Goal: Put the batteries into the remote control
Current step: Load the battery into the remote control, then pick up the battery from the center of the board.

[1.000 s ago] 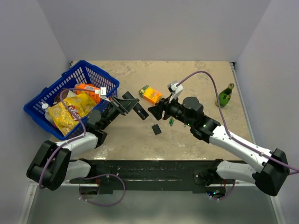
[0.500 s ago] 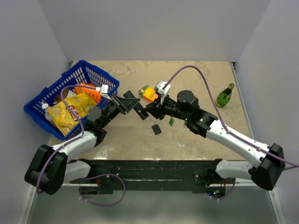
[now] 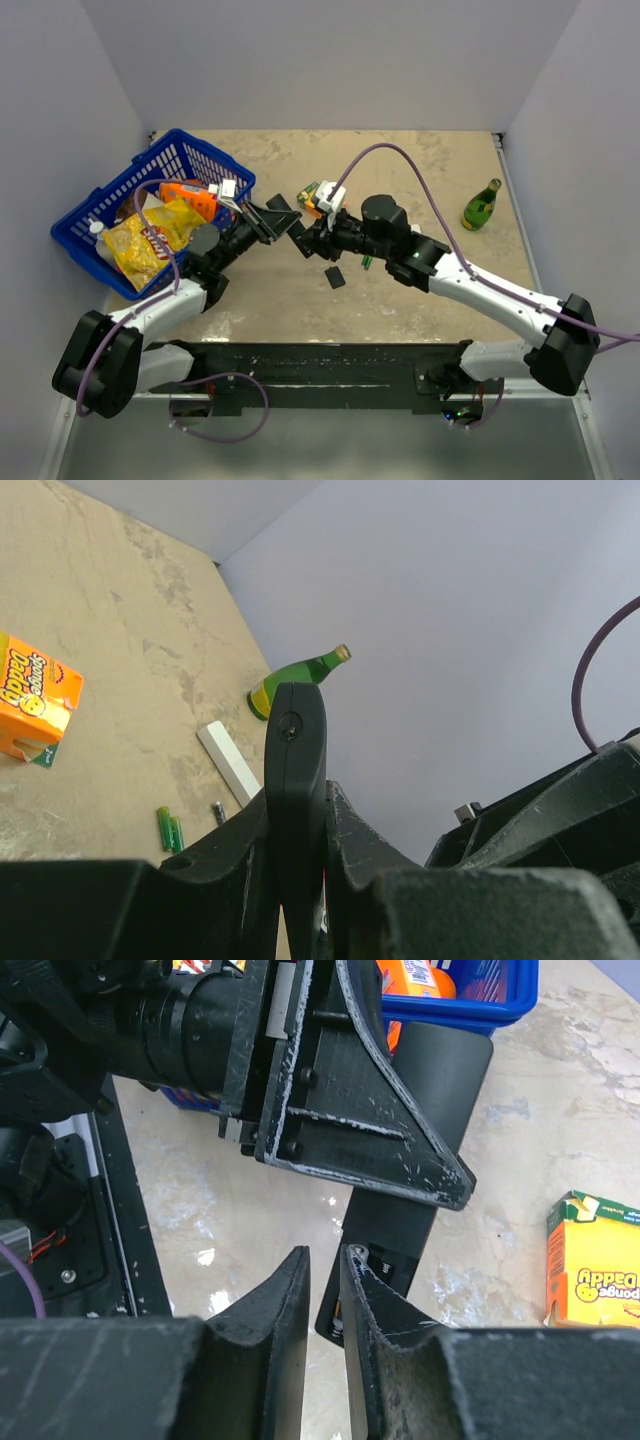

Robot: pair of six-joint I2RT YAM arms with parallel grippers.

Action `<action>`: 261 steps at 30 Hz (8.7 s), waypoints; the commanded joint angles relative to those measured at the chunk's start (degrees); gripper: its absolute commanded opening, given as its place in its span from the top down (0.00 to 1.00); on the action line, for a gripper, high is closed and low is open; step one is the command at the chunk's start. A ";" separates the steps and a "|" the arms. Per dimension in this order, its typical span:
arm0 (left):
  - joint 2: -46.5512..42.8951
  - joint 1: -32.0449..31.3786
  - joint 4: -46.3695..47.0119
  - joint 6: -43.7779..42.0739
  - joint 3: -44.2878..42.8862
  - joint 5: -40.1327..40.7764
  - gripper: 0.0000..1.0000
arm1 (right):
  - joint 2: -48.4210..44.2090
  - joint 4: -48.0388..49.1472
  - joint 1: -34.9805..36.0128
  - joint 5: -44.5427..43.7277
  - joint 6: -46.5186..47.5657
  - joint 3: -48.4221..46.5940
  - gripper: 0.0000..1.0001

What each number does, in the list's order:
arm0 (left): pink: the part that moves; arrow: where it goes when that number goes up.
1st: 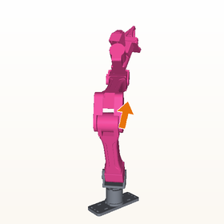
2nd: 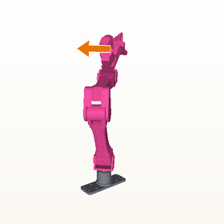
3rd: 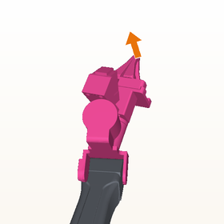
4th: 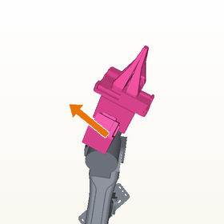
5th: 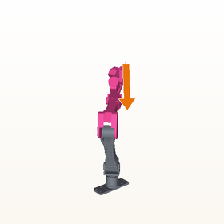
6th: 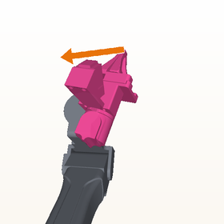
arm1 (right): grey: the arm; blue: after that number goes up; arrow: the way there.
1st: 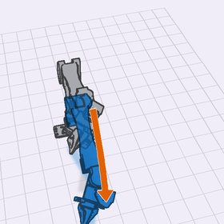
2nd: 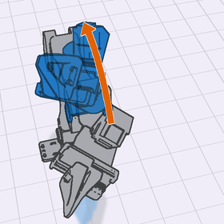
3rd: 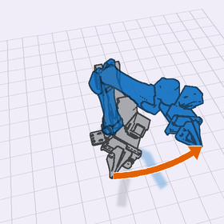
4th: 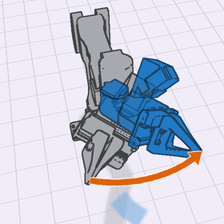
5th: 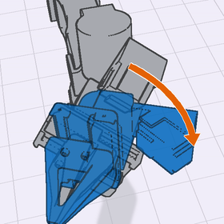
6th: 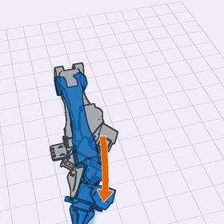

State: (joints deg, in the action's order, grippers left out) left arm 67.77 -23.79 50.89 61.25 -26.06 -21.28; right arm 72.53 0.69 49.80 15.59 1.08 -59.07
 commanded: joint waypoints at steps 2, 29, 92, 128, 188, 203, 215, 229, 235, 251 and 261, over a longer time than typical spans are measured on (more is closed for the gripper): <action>-1.50 -0.38 0.70 -1.84 -2.68 -0.52 1.00 | 1.56 0.10 1.53 -4.78 -0.64 -3.69 0.79; -1.67 -0.82 -1.32 -3.07 -3.29 0.53 1.00 | 6.92 -16.60 2.93 -12.60 -10.22 -14.14 0.78; -6.68 -1.17 7.64 4.93 -0.83 4.75 1.00 | 3.23 -4.55 3.90 -8.92 -6.18 -0.17 1.00; -7.48 -1.26 9.84 1.41 2.50 3.79 1.00 | 4.64 -1.83 3.99 -14.01 -12.24 1.85 0.64; -2.02 -1.26 20.56 0.80 0.58 -11.77 1.00 | 1.82 13.02 -9.46 18.86 -21.03 7.30 0.37; -4.48 -1.26 23.55 1.59 0.22 -12.39 1.00 | 5.60 12.41 -9.81 19.82 -20.16 9.41 0.78; -5.45 -1.26 12.67 -6.75 0.67 -9.40 1.00 | -0.37 3.01 -9.81 14.83 -16.29 3.18 0.16; -9.75 -1.26 -7.20 -16.34 -1.27 -3.07 1.00 | -9.69 -12.01 -9.72 -7.92 -14.71 2.47 0.12; -13.27 -1.17 -16.34 -21.79 -1.45 -0.52 1.00 | -6.88 -24.58 -10.25 -25.67 -17.59 2.82 0.15; -18.28 -0.12 -11.87 -22.93 7.25 -1.13 1.00 | 1.90 -27.32 -20.70 -31.16 -25.43 10.90 0.34; -18.38 1.03 -10.20 -21.70 9.28 -3.50 1.00 | 6.83 -23.46 -24.75 -28.17 -25.34 13.01 0.53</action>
State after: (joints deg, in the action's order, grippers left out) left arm 49.36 -23.49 35.92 39.99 -16.93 -23.03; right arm 78.32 -25.91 26.24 -13.74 -23.53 -46.87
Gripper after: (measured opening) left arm 0.230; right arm 0.494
